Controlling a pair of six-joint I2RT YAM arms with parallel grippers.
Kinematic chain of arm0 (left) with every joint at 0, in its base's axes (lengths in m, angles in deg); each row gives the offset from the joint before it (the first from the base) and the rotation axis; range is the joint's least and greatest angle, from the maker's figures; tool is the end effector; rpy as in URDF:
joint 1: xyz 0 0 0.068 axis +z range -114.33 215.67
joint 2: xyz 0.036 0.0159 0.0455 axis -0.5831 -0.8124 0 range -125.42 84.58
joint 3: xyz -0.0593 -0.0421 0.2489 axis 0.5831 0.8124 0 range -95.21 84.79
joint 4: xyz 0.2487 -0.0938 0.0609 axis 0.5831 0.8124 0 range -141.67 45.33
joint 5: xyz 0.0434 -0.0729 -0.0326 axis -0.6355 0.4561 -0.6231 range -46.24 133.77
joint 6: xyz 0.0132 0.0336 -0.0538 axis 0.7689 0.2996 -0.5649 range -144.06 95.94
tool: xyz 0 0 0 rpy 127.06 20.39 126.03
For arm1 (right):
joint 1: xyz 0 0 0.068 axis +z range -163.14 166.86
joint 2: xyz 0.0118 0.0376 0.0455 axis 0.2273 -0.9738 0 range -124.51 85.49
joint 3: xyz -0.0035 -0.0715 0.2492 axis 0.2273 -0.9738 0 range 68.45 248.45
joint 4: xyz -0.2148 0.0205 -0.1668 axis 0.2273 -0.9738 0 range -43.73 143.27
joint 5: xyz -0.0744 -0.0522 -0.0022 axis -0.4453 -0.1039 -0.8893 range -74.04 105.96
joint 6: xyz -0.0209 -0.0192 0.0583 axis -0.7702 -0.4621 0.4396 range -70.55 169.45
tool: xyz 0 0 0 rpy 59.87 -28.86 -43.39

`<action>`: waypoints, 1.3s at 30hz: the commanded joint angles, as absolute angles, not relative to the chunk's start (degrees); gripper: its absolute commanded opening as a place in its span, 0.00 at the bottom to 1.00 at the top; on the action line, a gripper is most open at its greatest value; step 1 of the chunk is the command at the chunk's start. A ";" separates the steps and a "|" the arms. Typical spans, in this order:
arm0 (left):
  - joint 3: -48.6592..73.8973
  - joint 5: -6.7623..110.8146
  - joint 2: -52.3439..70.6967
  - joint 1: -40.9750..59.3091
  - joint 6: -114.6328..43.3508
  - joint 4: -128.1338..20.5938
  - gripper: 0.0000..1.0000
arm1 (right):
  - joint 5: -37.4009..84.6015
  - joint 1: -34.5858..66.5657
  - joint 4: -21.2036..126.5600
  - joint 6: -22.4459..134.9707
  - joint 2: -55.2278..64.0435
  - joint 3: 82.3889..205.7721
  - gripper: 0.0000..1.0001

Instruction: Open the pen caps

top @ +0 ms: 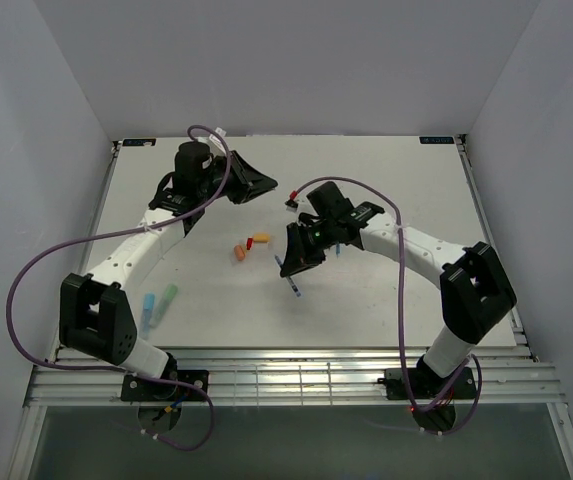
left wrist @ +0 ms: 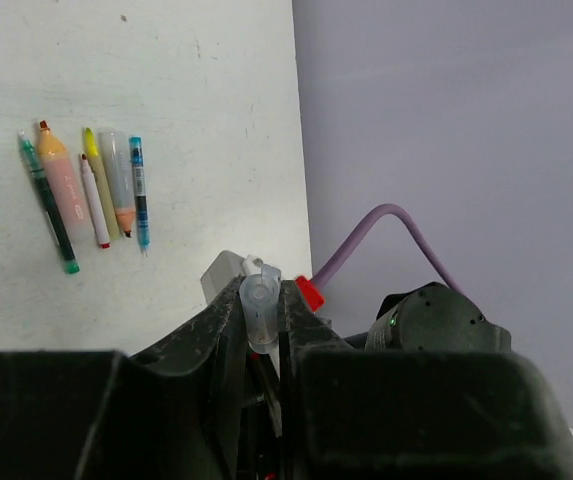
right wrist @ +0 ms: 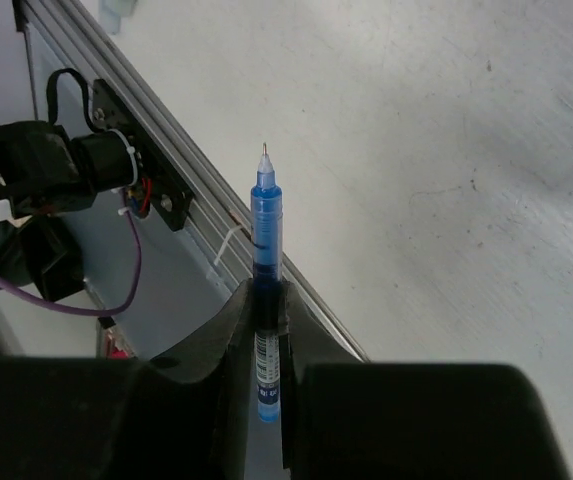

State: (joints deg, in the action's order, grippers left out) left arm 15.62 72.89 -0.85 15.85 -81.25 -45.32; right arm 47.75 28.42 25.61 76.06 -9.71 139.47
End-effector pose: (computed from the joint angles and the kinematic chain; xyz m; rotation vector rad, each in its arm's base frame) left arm 0.3422 -0.1495 0.3030 -0.3359 2.1543 -1.3287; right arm 0.2622 0.2680 0.2199 -0.6065 2.6064 1.1444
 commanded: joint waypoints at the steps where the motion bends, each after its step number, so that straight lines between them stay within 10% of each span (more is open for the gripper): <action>1: 11.50 74.35 -0.93 16.24 -76.10 -39.92 0.00 | 51.21 24.67 29.11 77.92 -8.64 139.99 0.08; 39: -0.11 77.34 -26.94 12.29 -54.12 -18.10 0.00 | 31.34 0.57 21.02 68.61 -25.60 147.72 0.08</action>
State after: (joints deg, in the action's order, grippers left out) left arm 3.05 77.20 -26.05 12.73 -56.25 -19.20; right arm 31.05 0.73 20.61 69.94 -24.53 145.00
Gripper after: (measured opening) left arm 0.252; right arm 0.146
